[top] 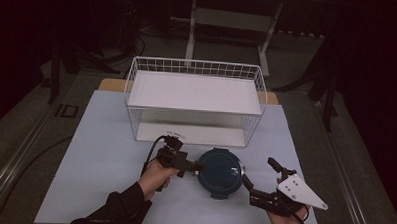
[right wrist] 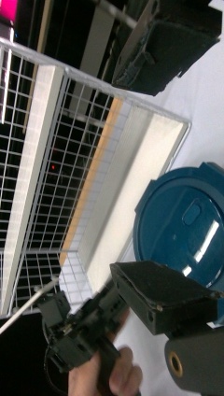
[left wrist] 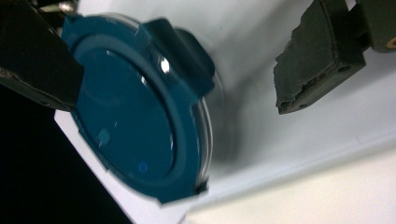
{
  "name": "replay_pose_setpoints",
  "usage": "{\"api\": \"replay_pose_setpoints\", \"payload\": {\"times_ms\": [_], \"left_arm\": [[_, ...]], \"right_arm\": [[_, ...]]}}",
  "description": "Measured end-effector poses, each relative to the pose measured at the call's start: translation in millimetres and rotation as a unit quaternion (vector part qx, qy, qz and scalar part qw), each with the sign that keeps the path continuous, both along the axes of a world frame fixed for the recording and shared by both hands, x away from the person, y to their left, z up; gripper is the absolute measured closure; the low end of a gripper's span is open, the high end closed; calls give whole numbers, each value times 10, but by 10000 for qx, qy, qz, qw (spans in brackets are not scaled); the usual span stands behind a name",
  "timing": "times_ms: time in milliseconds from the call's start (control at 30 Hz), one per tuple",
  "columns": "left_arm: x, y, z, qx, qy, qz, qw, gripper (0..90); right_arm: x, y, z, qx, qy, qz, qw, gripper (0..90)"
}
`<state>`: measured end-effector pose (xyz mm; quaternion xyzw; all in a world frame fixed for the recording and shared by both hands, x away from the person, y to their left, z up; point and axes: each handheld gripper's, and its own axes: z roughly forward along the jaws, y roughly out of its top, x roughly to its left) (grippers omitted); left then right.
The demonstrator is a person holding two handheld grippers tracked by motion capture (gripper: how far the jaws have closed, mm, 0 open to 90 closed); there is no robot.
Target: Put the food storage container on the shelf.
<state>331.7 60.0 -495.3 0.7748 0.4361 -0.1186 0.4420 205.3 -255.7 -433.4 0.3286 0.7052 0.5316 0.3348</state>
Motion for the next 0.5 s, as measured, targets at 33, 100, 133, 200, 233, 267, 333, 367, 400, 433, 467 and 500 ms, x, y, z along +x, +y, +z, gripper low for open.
{"api": "replay_pose_setpoints", "payload": {"times_ms": [33, 100, 133, 200, 233, 267, 333, 367, 400, 433, 467, 500], "left_arm": [[4, 0, -17, -12, 135, 12, 9999, 18], [10, 1, -28, -20, 244, -17, 9997, 36], [19, 4, -61, -107, 575, 14, 9983, 53], [20, 9, -65, -131, 652, 47, 9978, 72], [25, 17, -70, -169, 719, 59, 9973, 159], [30, 22, -74, -182, 778, 101, 9968, 159], [38, 35, -84, -289, 941, 122, 9951, 203], [40, 44, -90, -334, 992, 142, 9944, 239], [42, 49, -95, -368, 1049, 155, 9937, 262], [42, 49, -99, -358, 1084, 150, 9934, 304], [42, 49, -99, -358, 1084, 150, 9934, 321], [42, 53, -111, -419, 1175, 165, 9921, 321]], "right_arm": [[-2, 3, 0, -10, -22, -18, 10000, 101], [-5, 4, 3, -4, -12, 14, 10000, 101], [-14, 18, -1, -79, -25, -8, 10000, 101], [-14, 23, -3, -97, -11, 0, 10000, 101], [-11, 31, -9, -106, 6, 2, 9999, 101], [-11, 31, -9, -106, 6, 2, 9999, 101], [-11, 36, -14, -131, 10, -3, 9999, 102], [-9, 36, -15, -136, 23, 9, 9999, 102], [-7, 38, -18, -142, 28, 6, 9999, 101], [-8, 40, -21, -146, 29, -11, 9999, 102], [-8, 40, -21, -146, 29, -11, 9999, 102], [-7, 40, -21, -148, 54, 2, 9999, 102]]}}
